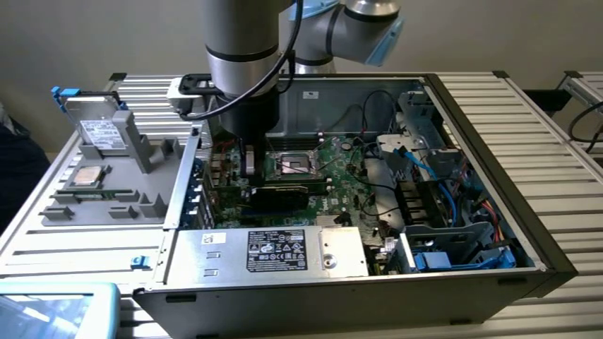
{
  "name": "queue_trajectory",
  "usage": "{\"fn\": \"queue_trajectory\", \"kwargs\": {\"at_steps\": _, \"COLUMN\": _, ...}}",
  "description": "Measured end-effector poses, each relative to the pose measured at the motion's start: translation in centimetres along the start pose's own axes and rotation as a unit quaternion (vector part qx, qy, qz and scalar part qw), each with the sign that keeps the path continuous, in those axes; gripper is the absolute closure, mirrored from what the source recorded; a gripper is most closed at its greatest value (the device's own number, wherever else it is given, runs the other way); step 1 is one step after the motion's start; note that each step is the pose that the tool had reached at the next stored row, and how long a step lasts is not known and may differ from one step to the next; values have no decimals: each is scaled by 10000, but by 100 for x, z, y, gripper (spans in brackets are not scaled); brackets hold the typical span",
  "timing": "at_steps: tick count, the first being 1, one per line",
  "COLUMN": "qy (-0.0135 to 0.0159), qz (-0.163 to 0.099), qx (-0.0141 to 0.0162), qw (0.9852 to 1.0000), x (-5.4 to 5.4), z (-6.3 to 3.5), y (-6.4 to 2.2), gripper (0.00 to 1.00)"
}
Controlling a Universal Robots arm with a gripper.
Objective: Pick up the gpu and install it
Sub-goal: 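Press down on the gpu until it lock into place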
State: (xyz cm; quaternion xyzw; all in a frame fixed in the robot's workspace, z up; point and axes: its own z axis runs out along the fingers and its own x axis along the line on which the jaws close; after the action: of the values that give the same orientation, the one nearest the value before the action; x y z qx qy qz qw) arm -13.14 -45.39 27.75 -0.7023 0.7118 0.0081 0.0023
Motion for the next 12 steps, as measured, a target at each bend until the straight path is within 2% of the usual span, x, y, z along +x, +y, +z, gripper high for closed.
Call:
{"fn": "queue_trajectory", "kwargs": {"at_steps": 4, "qy": 17, "qz": 1, "qx": 13, "qw": 10000, "x": -7, "z": 49, "y": 18, "gripper": 88}}
{"fn": "queue_trajectory", "kwargs": {"at_steps": 10, "qy": 44, "qz": 2, "qx": 12, "qw": 10000, "x": -7, "z": 95, "y": 50, "gripper": 88}}
{"fn": "queue_trajectory", "kwargs": {"at_steps": 12, "qy": 41, "qz": 4, "qx": 15, "qw": 10000, "x": -9, "z": 119, "y": 52, "gripper": 88}}
